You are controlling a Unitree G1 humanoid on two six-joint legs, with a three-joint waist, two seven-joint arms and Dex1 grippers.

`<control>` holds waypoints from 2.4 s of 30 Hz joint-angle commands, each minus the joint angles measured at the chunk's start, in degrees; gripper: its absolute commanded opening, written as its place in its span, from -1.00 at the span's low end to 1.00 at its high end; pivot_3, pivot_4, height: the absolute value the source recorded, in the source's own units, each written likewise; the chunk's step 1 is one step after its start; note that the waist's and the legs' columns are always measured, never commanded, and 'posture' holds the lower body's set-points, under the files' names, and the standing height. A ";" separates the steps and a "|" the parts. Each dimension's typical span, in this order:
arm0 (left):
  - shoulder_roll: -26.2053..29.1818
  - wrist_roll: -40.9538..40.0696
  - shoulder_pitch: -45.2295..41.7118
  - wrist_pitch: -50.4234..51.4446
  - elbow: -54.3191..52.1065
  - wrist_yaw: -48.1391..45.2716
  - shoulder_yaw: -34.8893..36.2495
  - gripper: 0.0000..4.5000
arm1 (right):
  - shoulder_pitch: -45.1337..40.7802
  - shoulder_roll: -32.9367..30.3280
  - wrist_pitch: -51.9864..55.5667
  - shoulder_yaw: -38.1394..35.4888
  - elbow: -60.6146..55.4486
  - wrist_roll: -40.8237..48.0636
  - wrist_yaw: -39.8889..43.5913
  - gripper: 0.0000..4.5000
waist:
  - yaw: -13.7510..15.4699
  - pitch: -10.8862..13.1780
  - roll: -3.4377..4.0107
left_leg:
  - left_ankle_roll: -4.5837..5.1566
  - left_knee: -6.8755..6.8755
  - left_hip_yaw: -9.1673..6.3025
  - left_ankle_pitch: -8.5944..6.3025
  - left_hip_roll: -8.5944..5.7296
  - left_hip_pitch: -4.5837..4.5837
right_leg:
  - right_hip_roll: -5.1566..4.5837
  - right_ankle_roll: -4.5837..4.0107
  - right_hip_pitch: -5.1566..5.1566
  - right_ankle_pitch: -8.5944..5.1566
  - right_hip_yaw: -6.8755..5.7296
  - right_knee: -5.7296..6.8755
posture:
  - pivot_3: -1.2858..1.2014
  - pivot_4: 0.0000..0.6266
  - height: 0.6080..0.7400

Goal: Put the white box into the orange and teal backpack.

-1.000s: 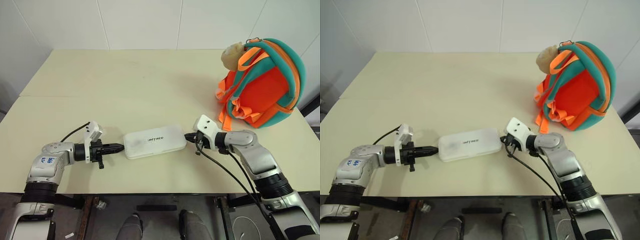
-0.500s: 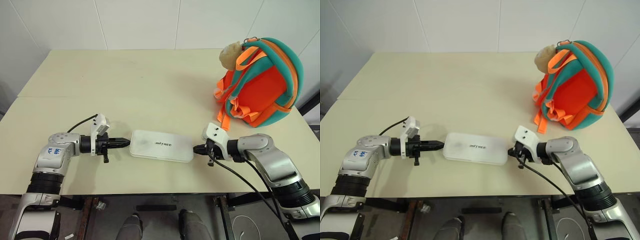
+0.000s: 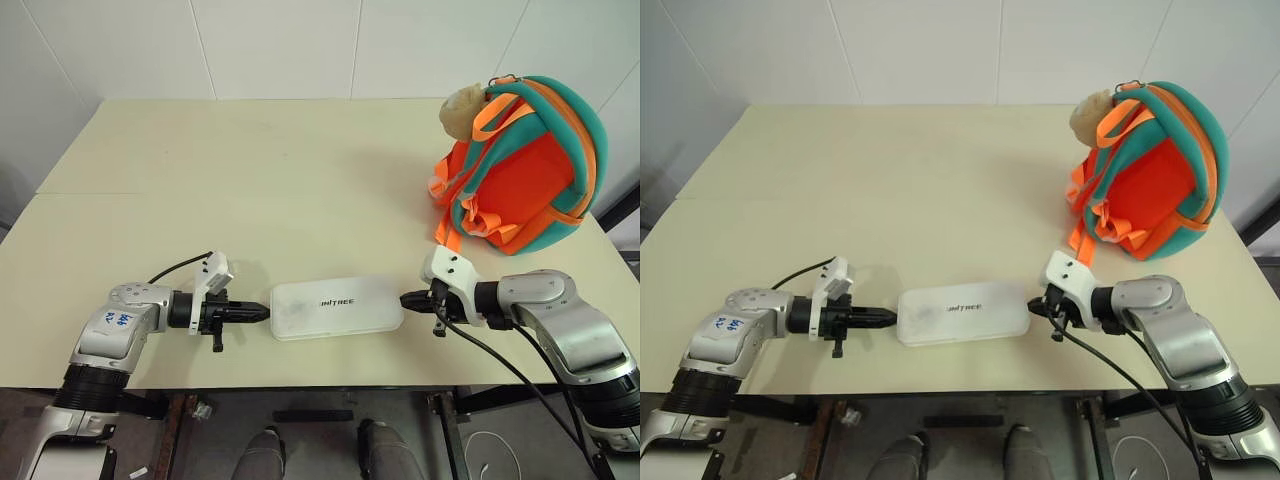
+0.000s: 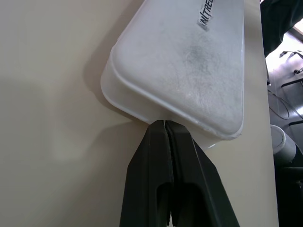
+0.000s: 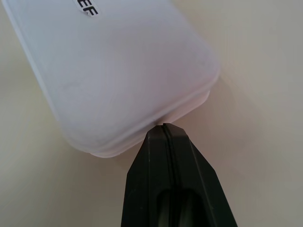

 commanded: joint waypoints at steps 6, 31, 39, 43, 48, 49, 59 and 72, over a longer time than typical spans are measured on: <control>-0.90 -1.86 0.11 -0.43 -3.35 0.50 -0.65 -0.98 | 0.91 0.99 -1.03 1.44 -4.72 3.76 1.92 -1.00 | -0.03 0.00 0.00 | 0.00 0.00 0.00 0.00 0.00 0.00 | 0.00 -0.05 0.00 -0.03 0.00 -0.01 | 0.03 -0.52 1.00; 3.53 0.77 -1.85 -5.46 1.66 1.84 0.56 -0.98 | 1.70 -3.81 -14.77 -0.79 5.96 -1.79 0.21 -1.00 | -0.02 0.00 0.00 | 0.00 0.03 0.00 0.00 0.00 -0.01 | 0.00 -0.08 0.01 -0.04 0.00 -0.04 | 0.03 -0.52 1.00; 5.21 2.29 -4.05 -1.68 4.85 5.05 0.27 -0.29 | 1.43 -5.54 -20.60 -2.13 8.10 -1.58 1.49 -0.43 | -0.01 0.00 0.00 | 0.00 0.03 0.00 0.00 0.00 -0.01 | 0.00 0.07 0.02 0.03 0.00 -0.04 | 0.03 -0.52 1.00; 5.85 -0.97 -6.59 10.10 4.96 5.91 1.21 0.24 | 1.18 -6.22 -20.13 -2.19 7.33 -1.13 2.04 0.15 | -0.02 0.00 0.00 | 0.00 0.03 0.00 0.00 0.00 0.00 | 0.01 0.09 0.02 0.03 0.00 0.01 | 0.03 -0.52 1.00; 5.81 -6.73 -9.36 23.77 4.79 5.97 2.94 0.97 | 1.05 -5.73 -20.67 -2.13 7.56 -1.16 1.57 0.93 | -0.18 0.00 0.00 | 0.02 0.11 0.00 0.01 0.00 0.01 | 0.01 0.08 0.03 0.02 0.00 0.04 | 0.03 -0.52 1.00; 5.75 -7.72 -9.75 25.92 4.59 6.13 3.22 1.00 | 1.00 -5.60 -20.75 -2.13 7.61 -1.18 1.43 0.99 | -0.16 0.00 0.00 | 0.02 0.11 0.00 0.01 0.00 0.01 | 0.01 0.08 0.03 0.02 0.00 0.05 | 0.03 -0.52 1.00; 2.27 -16.64 -15.74 53.33 11.60 11.12 7.03 1.00 | 1.53 -4.74 -20.23 -2.16 6.78 -0.91 0.03 0.99 | -0.07 0.01 -0.02 | 0.01 0.13 -0.01 0.01 -0.01 0.00 | 0.01 0.13 0.02 0.01 0.00 0.12 | 0.03 -0.52 1.00; -3.31 -22.77 -17.37 54.16 24.23 21.43 4.30 1.00 | 1.74 -3.12 -20.52 -1.20 7.50 -1.41 -1.77 0.99 | 0.46 -0.04 0.04 | 0.00 0.16 -0.02 0.01 -0.06 0.09 | -0.03 0.13 0.15 0.01 0.00 0.08 | 0.03 -0.52 1.00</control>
